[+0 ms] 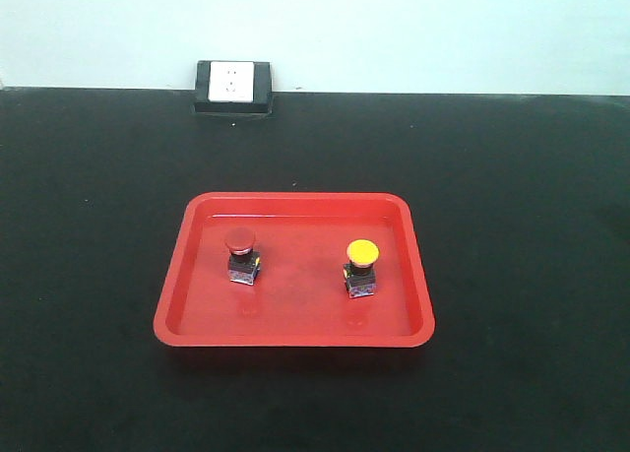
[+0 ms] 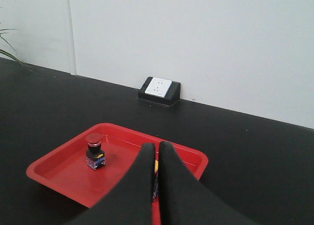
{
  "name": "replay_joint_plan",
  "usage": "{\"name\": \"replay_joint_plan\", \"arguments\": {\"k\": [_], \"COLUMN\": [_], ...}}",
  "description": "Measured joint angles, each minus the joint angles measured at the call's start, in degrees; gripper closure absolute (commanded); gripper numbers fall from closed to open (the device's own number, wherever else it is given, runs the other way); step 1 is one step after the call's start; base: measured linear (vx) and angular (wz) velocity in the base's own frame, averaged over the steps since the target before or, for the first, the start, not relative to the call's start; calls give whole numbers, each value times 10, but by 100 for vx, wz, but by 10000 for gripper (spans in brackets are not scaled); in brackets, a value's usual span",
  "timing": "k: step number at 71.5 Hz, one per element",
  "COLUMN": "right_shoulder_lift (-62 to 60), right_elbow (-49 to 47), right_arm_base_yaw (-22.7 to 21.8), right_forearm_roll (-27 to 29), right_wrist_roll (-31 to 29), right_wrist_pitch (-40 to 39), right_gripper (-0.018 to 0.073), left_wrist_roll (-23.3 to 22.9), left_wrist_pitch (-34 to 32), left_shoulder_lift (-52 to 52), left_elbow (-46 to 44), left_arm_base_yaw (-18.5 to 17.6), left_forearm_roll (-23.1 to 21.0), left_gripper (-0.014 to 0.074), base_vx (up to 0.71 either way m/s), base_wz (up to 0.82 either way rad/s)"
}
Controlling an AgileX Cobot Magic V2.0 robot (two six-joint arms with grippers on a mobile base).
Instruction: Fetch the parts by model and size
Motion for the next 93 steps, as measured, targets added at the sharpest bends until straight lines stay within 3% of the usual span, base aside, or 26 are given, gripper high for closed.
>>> {"name": "replay_joint_plan", "arguments": {"k": [16, 93], "right_shoulder_lift": [0, 0], "right_elbow": [0, 0], "right_arm_base_yaw": [0, 0], "right_forearm_roll": [0, 0], "right_wrist_roll": [0, 0], "right_wrist_pitch": [0, 0], "right_gripper": [568, 569], "left_wrist_roll": [-28, -30], "left_wrist_pitch": [-66, -69], "left_shoulder_lift": [-3, -3], "left_elbow": [16, 16], "left_arm_base_yaw": [6, 6], "left_forearm_roll": [12, 25], "left_gripper": [602, 602], "base_vx": [0, 0], "base_wz": [0, 0]}}
